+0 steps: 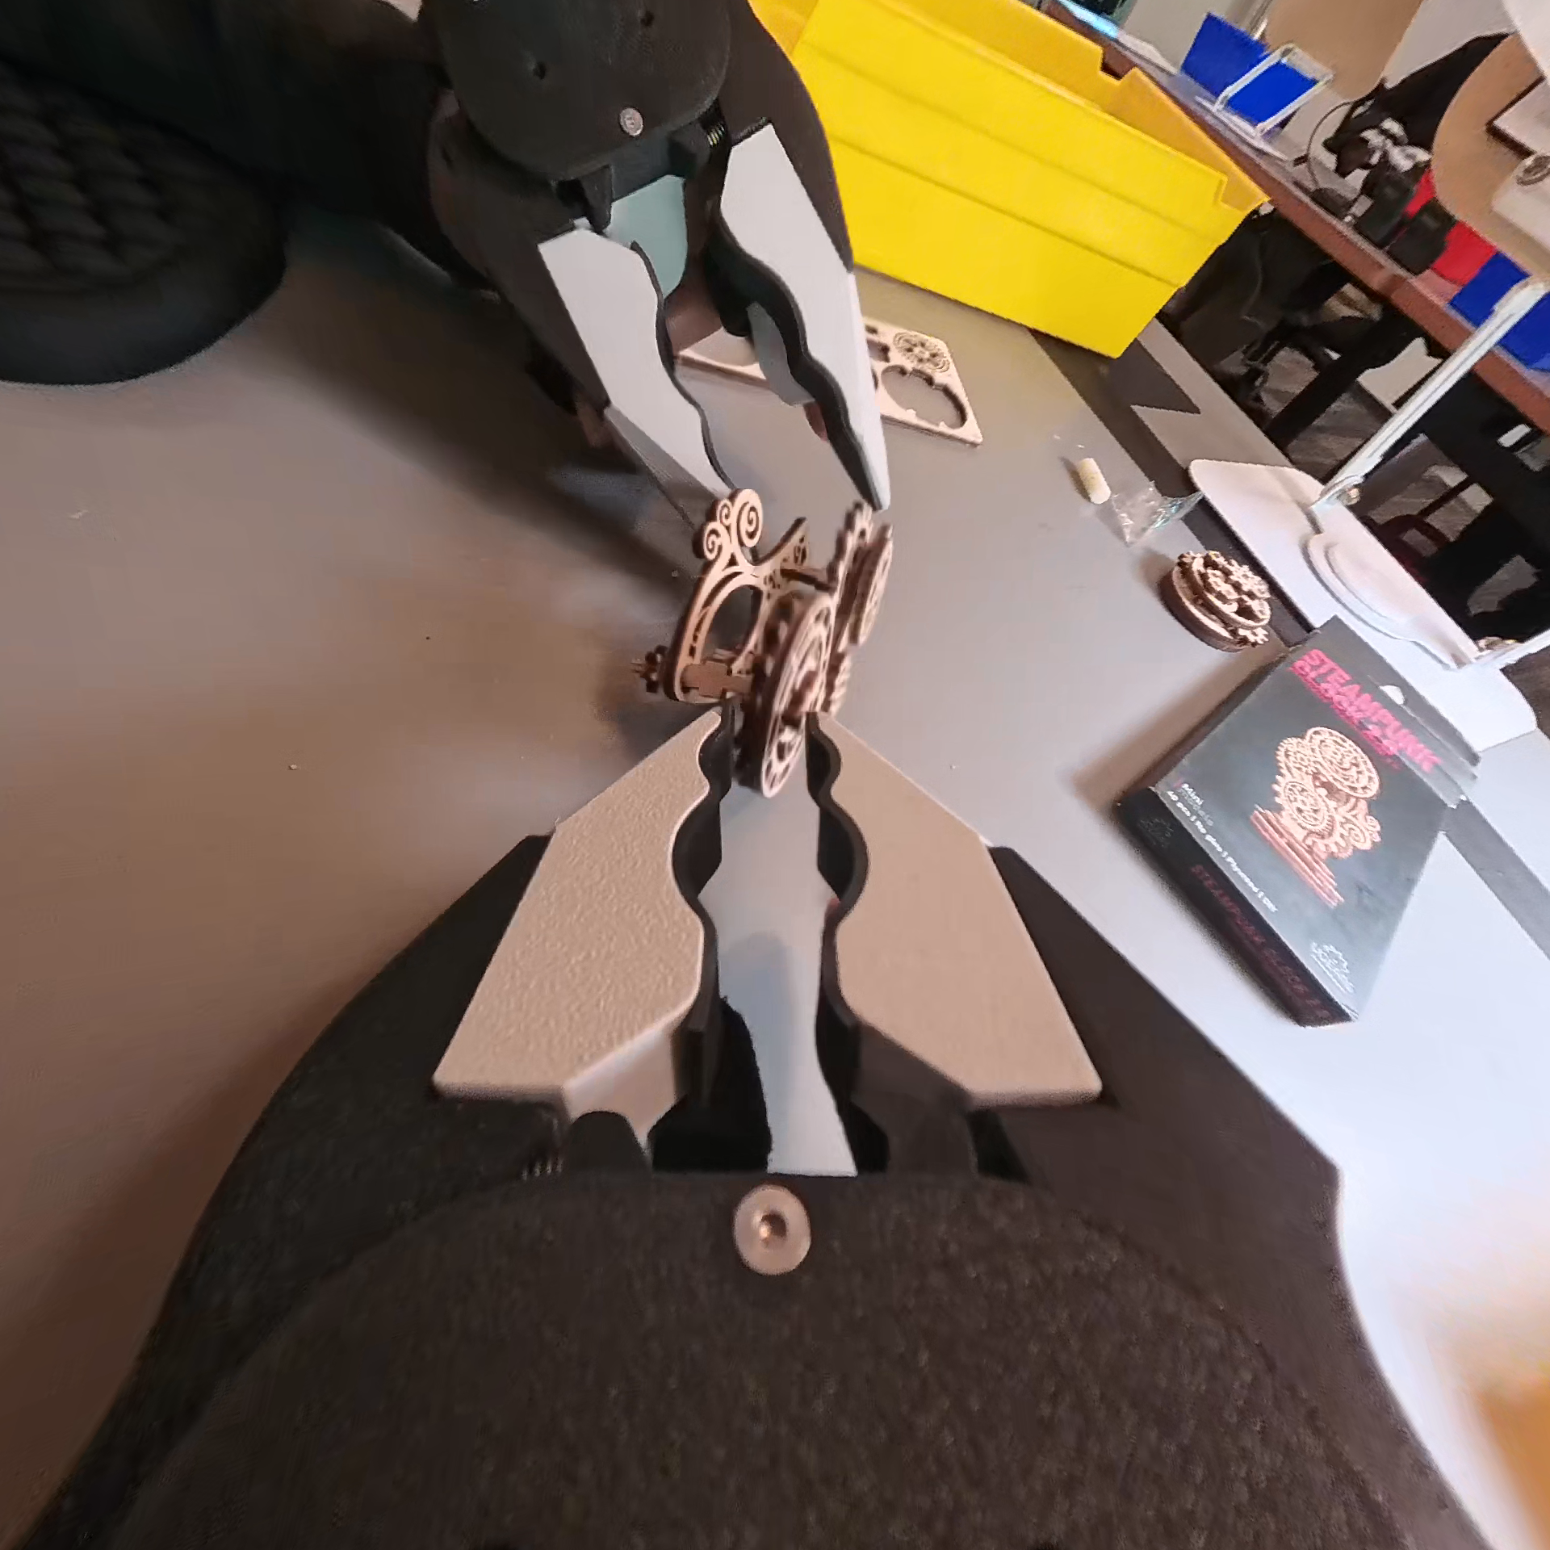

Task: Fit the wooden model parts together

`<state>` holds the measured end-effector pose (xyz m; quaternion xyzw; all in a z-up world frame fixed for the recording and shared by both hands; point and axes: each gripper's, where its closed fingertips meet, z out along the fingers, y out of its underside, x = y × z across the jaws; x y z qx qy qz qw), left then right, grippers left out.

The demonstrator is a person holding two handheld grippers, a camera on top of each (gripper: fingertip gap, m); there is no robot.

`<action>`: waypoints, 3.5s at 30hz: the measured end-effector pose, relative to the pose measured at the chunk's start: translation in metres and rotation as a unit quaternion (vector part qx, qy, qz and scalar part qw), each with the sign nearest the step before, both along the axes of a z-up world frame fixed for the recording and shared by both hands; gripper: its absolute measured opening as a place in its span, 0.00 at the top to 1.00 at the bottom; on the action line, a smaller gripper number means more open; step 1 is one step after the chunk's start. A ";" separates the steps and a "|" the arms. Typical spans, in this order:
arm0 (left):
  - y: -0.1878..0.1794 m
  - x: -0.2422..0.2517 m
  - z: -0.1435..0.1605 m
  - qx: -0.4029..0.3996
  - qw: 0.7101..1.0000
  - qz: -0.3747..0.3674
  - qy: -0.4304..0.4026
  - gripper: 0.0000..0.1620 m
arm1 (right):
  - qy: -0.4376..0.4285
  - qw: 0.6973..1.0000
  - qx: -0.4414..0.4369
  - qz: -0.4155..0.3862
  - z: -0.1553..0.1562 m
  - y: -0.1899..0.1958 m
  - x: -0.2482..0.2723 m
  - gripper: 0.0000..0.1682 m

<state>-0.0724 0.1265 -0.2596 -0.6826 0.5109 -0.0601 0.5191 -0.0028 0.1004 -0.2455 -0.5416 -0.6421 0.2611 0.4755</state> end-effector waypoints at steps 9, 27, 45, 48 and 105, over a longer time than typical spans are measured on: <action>0.003 -0.023 0.029 -0.038 0.990 0.062 -0.123 0.61 | 0.052 0.997 -0.051 -0.032 0.016 0.011 0.009 0.82; -0.092 -0.038 0.111 -0.035 0.923 0.232 -0.304 0.60 | 0.163 0.969 -0.079 -0.168 0.098 0.013 0.074 0.65; -0.143 -0.046 0.075 0.003 0.882 0.328 -0.339 0.65 | 0.213 0.929 -0.151 -0.261 0.069 -0.033 0.118 0.65; -0.146 -0.048 0.080 0.024 0.880 0.334 -0.337 0.63 | 0.205 0.932 -0.113 -0.275 0.074 -0.030 0.117 0.64; -0.129 -0.040 0.045 -0.064 0.892 0.356 -0.270 0.60 | 0.166 0.953 -0.075 -0.242 0.052 -0.023 0.091 0.72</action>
